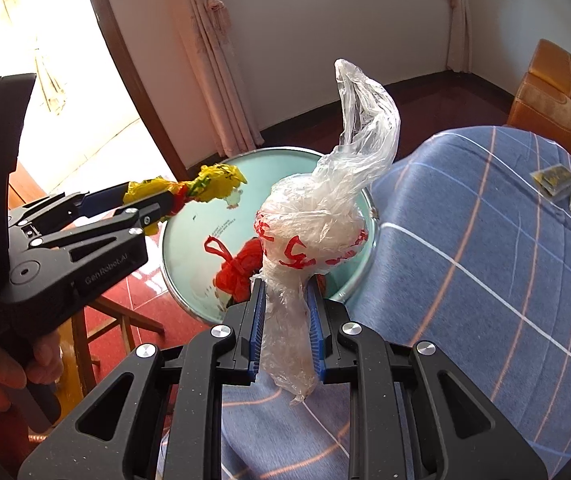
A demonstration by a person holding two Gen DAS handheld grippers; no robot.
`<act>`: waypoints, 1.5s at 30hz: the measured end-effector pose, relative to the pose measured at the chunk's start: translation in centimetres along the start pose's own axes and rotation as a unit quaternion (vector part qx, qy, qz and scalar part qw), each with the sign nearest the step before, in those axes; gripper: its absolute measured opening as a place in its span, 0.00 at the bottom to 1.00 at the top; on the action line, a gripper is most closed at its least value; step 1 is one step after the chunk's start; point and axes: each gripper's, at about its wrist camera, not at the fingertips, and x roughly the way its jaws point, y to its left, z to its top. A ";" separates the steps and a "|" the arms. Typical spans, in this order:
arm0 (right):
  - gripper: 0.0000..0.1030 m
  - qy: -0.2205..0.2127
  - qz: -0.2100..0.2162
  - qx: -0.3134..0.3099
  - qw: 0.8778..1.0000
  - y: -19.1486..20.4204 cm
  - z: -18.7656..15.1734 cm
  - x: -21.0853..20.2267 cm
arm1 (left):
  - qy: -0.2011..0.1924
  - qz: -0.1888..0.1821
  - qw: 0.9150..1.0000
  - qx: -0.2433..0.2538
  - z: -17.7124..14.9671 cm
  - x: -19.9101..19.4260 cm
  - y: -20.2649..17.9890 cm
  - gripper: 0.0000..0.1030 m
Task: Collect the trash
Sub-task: 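Carry the clear bag and yellow wrapper over the bin with both tools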
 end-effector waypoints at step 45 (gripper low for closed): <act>0.21 0.114 0.018 -0.059 0.992 0.6 3.7 12.7 | 0.077 -0.002 0.997 -0.026 1.0 9.1 1.0 0.41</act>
